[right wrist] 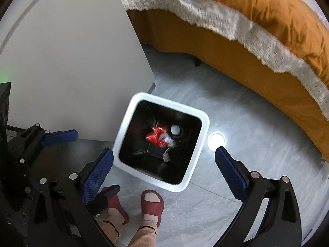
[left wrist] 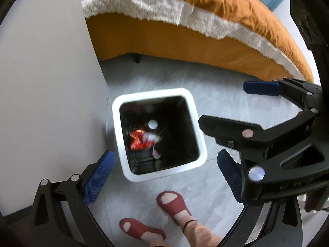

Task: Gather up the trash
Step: 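Carry both wrappers over the white bin and open both tools, then swing both tools back toward the desk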

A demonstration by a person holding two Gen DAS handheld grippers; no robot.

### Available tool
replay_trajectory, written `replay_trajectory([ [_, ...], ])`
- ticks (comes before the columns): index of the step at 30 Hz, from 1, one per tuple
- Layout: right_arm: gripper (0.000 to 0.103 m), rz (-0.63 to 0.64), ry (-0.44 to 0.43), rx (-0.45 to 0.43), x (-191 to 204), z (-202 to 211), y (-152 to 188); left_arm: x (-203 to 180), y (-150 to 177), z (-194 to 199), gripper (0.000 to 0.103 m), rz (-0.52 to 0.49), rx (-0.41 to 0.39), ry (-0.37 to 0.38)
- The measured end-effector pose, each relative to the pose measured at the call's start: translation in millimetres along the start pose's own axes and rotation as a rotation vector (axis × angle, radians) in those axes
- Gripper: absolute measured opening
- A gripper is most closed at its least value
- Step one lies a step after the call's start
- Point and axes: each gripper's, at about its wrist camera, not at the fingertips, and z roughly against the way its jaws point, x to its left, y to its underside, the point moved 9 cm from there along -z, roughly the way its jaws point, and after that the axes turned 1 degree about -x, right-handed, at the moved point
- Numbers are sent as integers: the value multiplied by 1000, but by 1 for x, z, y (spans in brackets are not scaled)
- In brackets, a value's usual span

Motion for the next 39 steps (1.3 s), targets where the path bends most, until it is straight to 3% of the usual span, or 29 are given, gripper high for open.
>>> replay_trajectory([
  [10,98,-35,15,-128,16,142,-26,-41,-40,139,98,33,-177,-11],
  [14,98,-5,35,-261,37,228,-42,-54,-55,223,98,28,-294,-92],
  [19,98,91,20,-402,80,305,-70,-47,-62,315,98,43,-422,-184],
  [23,98,162,-77,-477,132,342,-94,-13,-58,383,98,83,-524,-298],
  [29,98,283,-221,-532,236,367,-120,60,-25,461,98,184,-609,-484],
  [39,98,489,-357,-508,401,369,-116,183,76,538,98,446,-624,-689],
])
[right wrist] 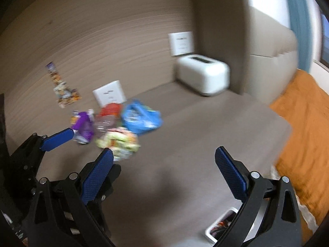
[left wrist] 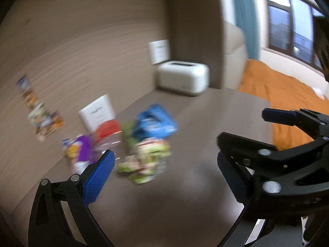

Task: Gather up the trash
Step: 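Swing both tools back toward the desk, then grasp the purple chip bag with the left tool while the right tool grasps the green-red wrapper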

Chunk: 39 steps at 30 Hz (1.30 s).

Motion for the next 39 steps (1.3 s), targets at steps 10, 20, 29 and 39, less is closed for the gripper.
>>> replay_trajectory([
  [10,98,-34,-50,83,62,-71,-14,125,5,-24,98,88,6,-182],
  [20,98,-149,-33,231,66,-135,10,153,20,-88,98,47,67,-227],
  [29,62,-104,-25,266,84,-154,20,168,31,-119,53,123,121,-100],
  [39,60,-66,-53,150,82,-84,-12,152,9,-57,49,117,45,-46],
])
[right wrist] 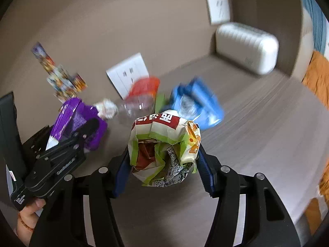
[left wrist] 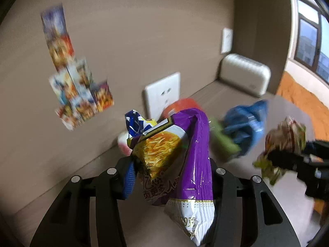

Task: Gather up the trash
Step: 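Grasp the purple chip bag with the left tool while the right tool grasps the green-red wrapper, then carry both bags over the white bin and open both tools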

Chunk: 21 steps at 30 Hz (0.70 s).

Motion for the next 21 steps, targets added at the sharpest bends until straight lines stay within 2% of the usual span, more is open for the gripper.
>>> replay_trajectory([
  [6,60,45,-4,-117,-25,74,-9,-51,-17,61,49,-88,-80,73],
  [12,60,110,74,-172,-78,139,1,-146,-20,97,49,-268,-117,253],
  [16,60,147,169,-145,-123,168,25,-214,-1,105,49,-421,-99,373],
  [21,60,170,286,-36,-183,191,77,-307,38,114,49,-609,-43,538],
])
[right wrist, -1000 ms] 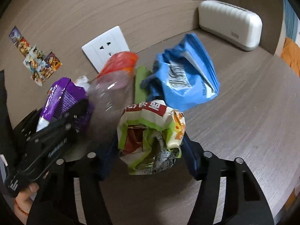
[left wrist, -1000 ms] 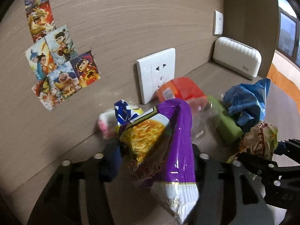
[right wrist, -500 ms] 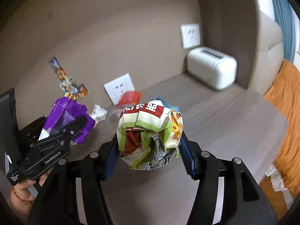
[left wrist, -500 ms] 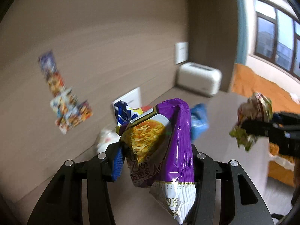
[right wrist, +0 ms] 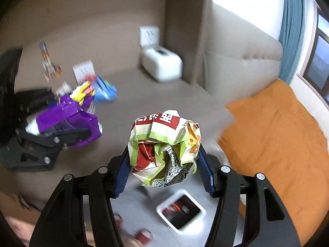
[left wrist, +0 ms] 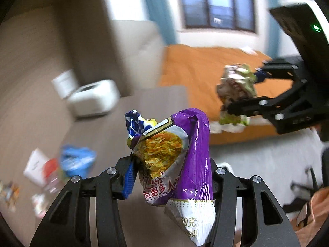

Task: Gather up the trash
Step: 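Carry both bags over the white bin and open both tools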

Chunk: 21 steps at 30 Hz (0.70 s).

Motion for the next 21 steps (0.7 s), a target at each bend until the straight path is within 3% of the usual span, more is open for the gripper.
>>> replay_trajectory([
  [3,60,36,31,86,-30,-5,44,-58,1,-35,49,-100,72,112],
  [7,60,89,37,190,-56,-28,98,-122,17,-94,49,-163,177,207],
  [12,59,123,4,332,-82,-89,179,-168,47,-172,49,-130,289,242],
  [21,58,240,-118,510,-111,-240,330,-219,159,-319,49,-59,450,346],
])
